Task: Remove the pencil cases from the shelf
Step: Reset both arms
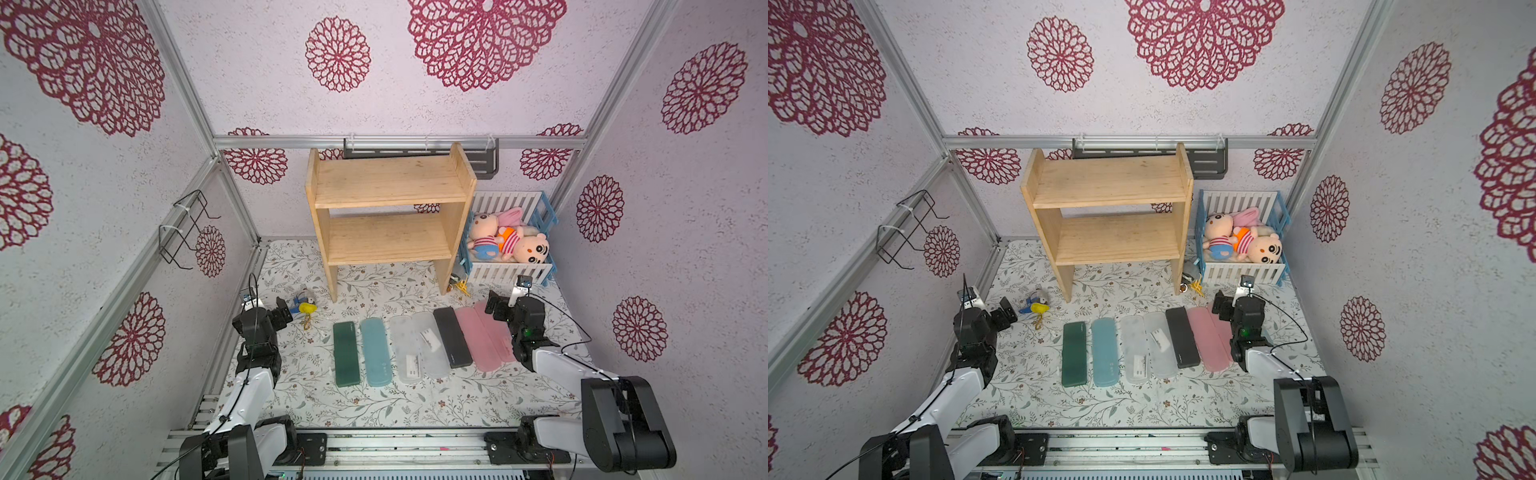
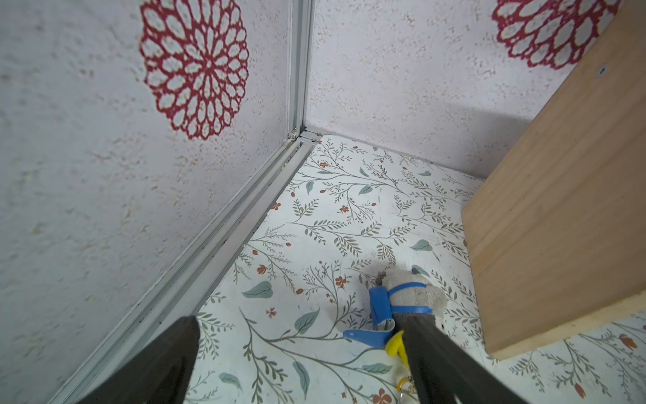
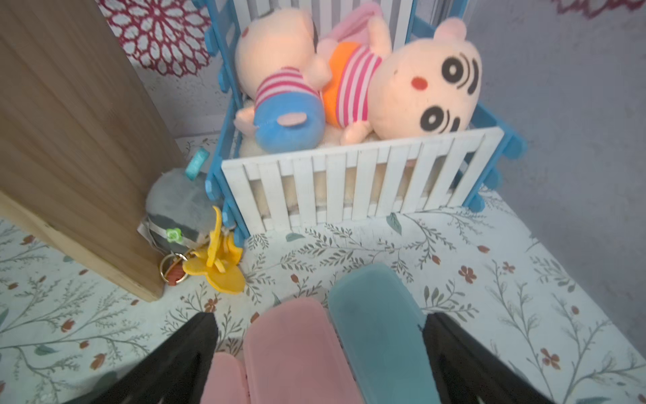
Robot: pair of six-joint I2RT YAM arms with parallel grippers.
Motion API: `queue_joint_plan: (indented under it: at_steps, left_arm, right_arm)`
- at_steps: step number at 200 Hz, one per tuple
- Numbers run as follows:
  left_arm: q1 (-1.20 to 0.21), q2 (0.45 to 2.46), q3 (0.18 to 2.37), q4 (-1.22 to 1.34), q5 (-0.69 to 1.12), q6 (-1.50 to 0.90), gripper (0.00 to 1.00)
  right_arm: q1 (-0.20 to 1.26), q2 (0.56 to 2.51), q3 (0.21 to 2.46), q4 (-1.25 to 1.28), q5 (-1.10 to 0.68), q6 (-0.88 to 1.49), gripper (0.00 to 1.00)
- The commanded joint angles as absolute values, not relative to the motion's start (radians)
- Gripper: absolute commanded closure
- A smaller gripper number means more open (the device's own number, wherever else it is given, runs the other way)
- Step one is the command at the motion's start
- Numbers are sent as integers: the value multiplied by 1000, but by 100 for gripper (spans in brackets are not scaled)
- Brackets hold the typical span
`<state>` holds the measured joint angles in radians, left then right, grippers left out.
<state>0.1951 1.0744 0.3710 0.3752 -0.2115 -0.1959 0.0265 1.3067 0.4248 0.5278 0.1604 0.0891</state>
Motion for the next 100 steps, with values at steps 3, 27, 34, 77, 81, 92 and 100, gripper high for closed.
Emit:
queue_joint_plan:
  at_steps: [3,27,34,77,81,92,100]
  left_arm:
    - [217,1108,325,602,-145,-154,3]
    - [240,1182,302,706,-109,-149,3]
    - [251,1210,302,731,-88,-162,3]
    - [248,1392,322,909,-13,-244,3]
    - [247,1421,324,922,-8,-242,3]
    - [224,1539,302,1055,-22,-219,3]
    - [202,1605,271,1245,-28,-180,3]
  right_arm:
    - [15,1327,363,888,125,48,1]
    - [15,1400,311,1009,121,49,1]
    - [16,1411,309,1028,107,45,1]
    - [50,1498,266,1204,102,-6,1]
    - [54,1505,251,1232,104,-10,1]
    - [58,1540,197,1381,112,-15,1]
    - [62,1517,184,1359,120,-15,1]
